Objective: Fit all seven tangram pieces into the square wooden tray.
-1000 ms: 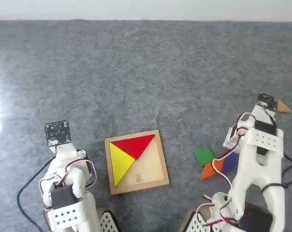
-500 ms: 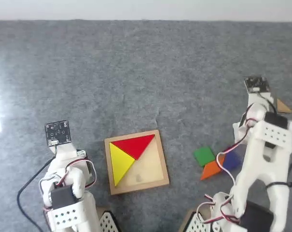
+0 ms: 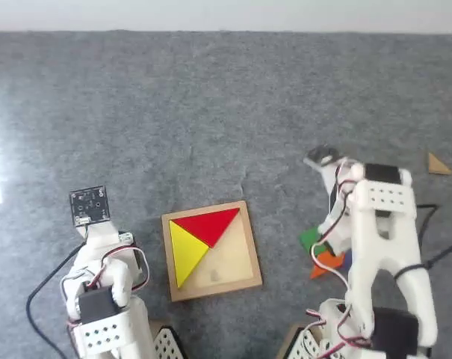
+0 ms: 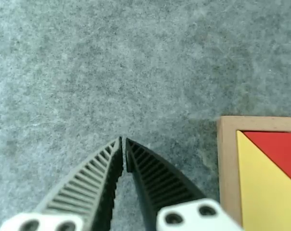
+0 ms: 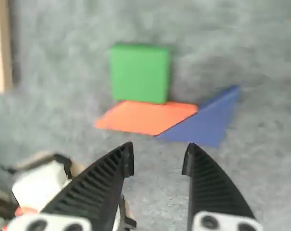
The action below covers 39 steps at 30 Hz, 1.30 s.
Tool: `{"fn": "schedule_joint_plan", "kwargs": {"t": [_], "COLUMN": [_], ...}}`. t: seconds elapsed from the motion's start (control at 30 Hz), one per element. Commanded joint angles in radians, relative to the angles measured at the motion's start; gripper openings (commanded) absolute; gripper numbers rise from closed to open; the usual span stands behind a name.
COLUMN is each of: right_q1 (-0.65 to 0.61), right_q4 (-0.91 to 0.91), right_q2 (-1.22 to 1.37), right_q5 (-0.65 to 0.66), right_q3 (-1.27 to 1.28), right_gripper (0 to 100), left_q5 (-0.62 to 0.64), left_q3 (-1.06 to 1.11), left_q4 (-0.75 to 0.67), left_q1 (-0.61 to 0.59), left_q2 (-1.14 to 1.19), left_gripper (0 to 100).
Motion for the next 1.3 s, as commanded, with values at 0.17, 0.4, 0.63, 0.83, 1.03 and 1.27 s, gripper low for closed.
{"fn": "schedule_joint_plan", "kwargs": {"t": [0.17, 0.4, 0.63, 0.83, 1.03, 1.27], "right_q1": [-0.071, -0.113, -0.171, -0.174, -0.17, -0.096], "right_q4": [-0.005, -0.142, -0.397, -0.591, -0.526, -0.348], "right_q2": [-0.147, -0.147, -0.148, -0.147, -0.125, -0.205], "right_q5": [0.333, 0.344, 0.158, 0.091, 0.028, 0.233], "right_q3": [0.16, 0.23, 0.278, 0.284, 0.278, 0.347], "right_gripper": [12.6, 6.9, 6.6, 6.5, 6.5, 4.6], "left_q5": [-0.005, -0.005, -0.005, -0.005, -0.005, -0.005], "left_q3": [-0.007, -0.007, -0.007, -0.007, -0.007, -0.007], "left_q4": [0.008, 0.008, 0.008, 0.008, 0.008, 0.008], "left_q1": [-0.003, -0.003, -0.003, -0.003, -0.003, -0.003], "left_q2": [-0.017, -0.017, -0.017, -0.017, -0.017, -0.017], "left_gripper": [1, 1, 1, 1, 1, 1]}}
